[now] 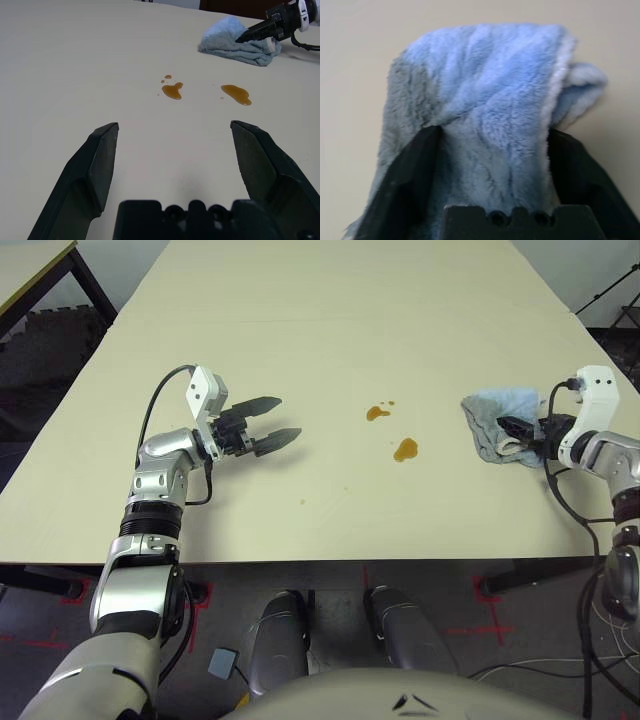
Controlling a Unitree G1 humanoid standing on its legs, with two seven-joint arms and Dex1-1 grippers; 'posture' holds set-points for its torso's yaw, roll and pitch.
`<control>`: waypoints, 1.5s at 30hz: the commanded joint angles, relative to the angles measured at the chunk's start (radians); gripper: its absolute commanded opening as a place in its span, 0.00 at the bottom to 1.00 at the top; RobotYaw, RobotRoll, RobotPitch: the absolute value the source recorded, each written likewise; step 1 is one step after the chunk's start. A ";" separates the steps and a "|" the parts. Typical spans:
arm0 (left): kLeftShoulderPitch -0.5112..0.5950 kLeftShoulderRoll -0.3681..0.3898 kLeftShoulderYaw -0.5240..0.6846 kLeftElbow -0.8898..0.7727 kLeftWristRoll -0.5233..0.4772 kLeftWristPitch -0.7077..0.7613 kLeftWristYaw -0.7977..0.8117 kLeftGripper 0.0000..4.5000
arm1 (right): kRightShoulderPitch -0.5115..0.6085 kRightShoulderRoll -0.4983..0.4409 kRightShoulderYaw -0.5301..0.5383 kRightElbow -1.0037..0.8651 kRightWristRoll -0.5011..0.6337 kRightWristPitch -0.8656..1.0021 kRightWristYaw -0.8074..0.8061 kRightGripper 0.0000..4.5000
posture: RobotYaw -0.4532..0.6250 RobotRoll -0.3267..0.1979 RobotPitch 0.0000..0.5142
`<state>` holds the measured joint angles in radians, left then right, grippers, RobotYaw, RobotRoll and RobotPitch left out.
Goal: Wipe the water off the table with a rag.
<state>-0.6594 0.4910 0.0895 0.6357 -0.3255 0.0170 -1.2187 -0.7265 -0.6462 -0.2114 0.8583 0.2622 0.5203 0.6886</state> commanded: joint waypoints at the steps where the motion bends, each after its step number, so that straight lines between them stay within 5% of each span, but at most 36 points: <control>1: -0.004 0.009 0.001 -0.015 -0.001 0.007 0.002 1.00 | 0.032 0.025 0.034 0.007 -0.016 0.031 0.032 0.62 | 0.22 0.62 0.25; 9: -0.010 0.009 0.001 -0.007 0.003 -0.001 0.007 1.00 | 0.029 0.025 0.043 -0.013 -0.027 0.010 0.050 0.01 | 0.22 0.62 0.26; 26: -0.035 0.007 0.001 0.043 0.018 -0.035 0.025 1.00 | -0.120 0.103 -0.183 -0.073 0.167 0.098 -0.097 0.01 | 0.21 0.62 0.25; 38: -0.036 0.015 -0.001 0.057 0.016 -0.035 -0.003 1.00 | -0.184 0.229 -0.212 -0.141 0.255 0.168 -0.197 0.01 | 0.21 0.62 0.23; 45: -0.030 0.014 -0.002 0.049 0.014 -0.033 -0.007 1.00 | -0.205 0.303 -0.164 -0.071 0.203 0.101 -0.253 0.01 | 0.22 0.62 0.22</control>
<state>-0.6927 0.4961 0.0914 0.6835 -0.3162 -0.0170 -1.2140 -0.9130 -0.3445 -0.3868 0.7633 0.4851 0.6559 0.4551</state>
